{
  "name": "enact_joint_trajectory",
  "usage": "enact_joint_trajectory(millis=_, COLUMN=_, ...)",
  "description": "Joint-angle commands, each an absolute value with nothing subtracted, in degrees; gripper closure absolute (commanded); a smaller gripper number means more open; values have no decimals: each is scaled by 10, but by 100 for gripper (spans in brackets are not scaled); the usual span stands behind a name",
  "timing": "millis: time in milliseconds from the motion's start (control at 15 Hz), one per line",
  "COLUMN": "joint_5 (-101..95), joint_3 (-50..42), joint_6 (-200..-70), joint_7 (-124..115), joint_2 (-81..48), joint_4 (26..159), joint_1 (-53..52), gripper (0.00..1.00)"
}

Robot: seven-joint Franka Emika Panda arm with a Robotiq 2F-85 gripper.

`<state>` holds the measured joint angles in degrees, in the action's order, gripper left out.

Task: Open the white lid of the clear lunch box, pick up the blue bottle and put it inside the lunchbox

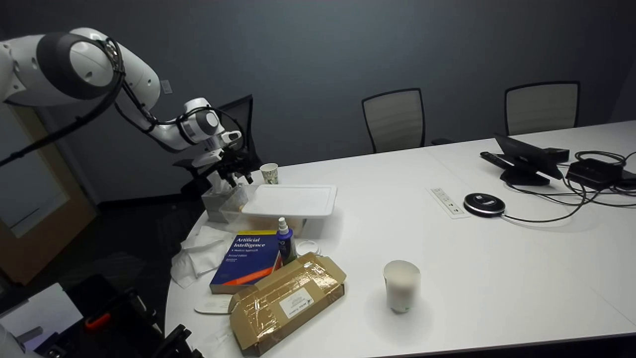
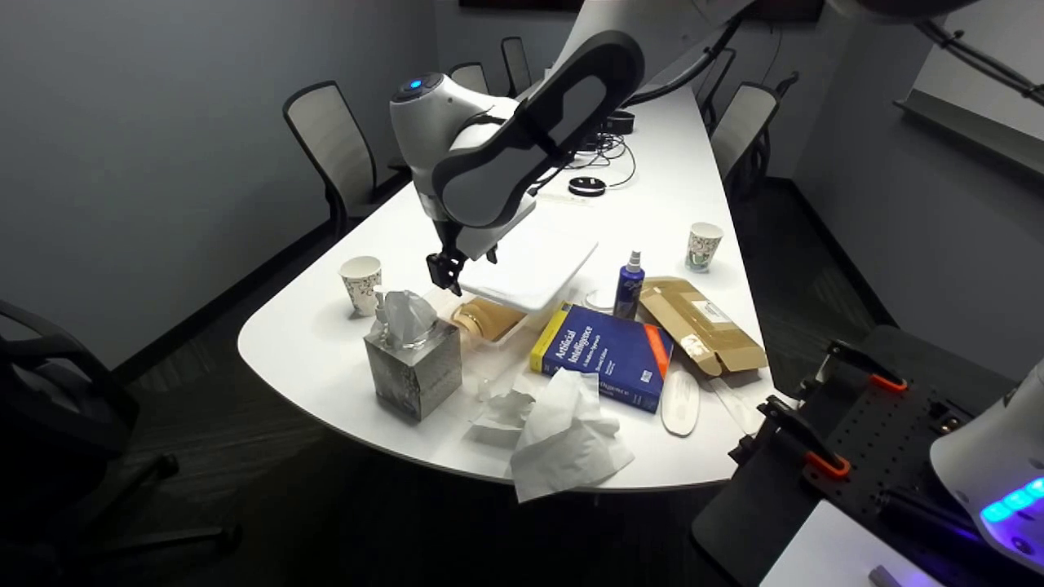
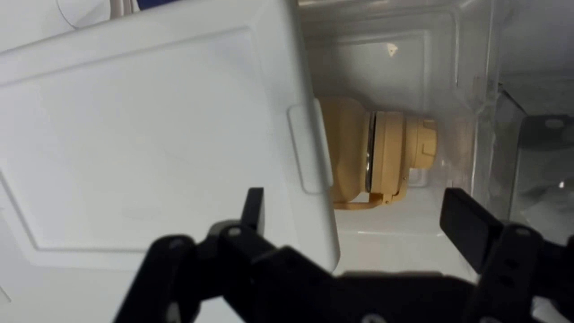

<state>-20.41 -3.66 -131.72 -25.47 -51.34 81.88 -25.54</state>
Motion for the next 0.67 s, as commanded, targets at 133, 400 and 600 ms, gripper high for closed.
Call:
enact_joint_trajectory(millis=133, joint_5=-169, joint_3=-56, joint_6=-1365, joint_7=-365, joint_2=-374, joint_4=1003, joint_1=-242, gripper=0)
enact_joint_trajectory(millis=400, joint_5=-171, joint_3=-72, joint_6=-1433, joint_7=-436, joint_2=-316, joint_4=1116, joint_1=-219, gripper=0)
enact_joint_trajectory(millis=600, joint_5=-182, joint_3=-94, joint_6=-1496, joint_7=-465, joint_2=-278, joint_4=1209, joint_1=-204, gripper=0)
